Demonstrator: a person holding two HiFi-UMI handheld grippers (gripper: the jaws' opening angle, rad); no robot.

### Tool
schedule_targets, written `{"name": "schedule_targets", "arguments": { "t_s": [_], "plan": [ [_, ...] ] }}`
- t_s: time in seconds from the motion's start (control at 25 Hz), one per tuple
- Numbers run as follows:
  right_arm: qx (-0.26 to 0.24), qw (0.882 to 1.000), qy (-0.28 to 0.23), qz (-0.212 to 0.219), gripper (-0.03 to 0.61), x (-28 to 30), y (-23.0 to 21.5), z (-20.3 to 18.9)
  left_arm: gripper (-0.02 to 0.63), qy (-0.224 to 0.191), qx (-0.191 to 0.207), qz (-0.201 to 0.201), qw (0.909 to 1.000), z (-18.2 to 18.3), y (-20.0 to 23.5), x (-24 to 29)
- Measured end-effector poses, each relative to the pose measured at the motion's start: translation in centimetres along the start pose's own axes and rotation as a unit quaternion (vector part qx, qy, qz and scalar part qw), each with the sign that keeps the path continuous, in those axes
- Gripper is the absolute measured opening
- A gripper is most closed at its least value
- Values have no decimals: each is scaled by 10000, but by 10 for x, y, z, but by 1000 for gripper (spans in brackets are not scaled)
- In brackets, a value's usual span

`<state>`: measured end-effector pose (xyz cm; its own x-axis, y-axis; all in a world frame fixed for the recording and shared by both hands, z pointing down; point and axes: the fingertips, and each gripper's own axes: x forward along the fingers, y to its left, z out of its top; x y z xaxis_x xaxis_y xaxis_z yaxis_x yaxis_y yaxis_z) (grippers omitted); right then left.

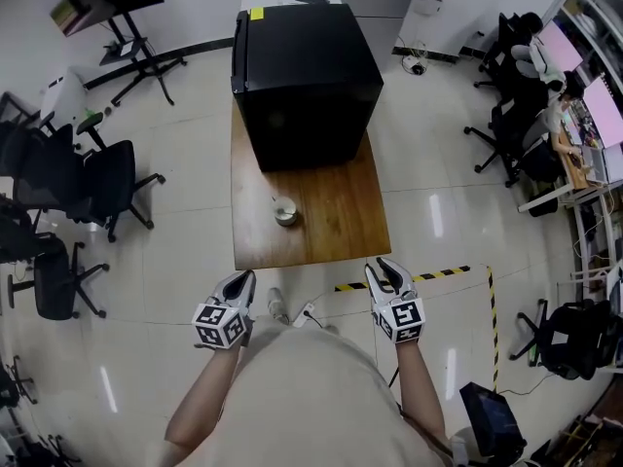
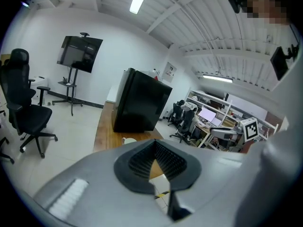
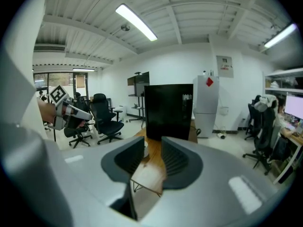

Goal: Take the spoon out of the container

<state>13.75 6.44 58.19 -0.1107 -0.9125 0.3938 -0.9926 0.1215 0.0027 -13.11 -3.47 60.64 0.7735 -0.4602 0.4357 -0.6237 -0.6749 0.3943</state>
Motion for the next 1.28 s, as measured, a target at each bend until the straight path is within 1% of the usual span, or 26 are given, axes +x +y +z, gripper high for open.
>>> {"name": "schedule_targets", "arguments": {
  "t_s": [0.36,0.64,1.0,1.16,1.28],
  "plan": [
    [-112,9996,275,37,114,53,42,12,-3,85,-133,-169,9997,6,56,-4],
    [-231,9992,305,-84,114,87,65,23,-3,220,-36,-463,9987,1,85,5],
    [-431,9978,481,-141,114,101,75,33,-3,36,-102,-711,9974,24,88,11],
    [-556,9967,597,-54,114,107,81,32,-3,24,-127,-777,9969,24,88,11],
    [-773,9947,680,31,114,112,85,34,-3,52,-173,-732,9972,21,92,11]
  ]
}}
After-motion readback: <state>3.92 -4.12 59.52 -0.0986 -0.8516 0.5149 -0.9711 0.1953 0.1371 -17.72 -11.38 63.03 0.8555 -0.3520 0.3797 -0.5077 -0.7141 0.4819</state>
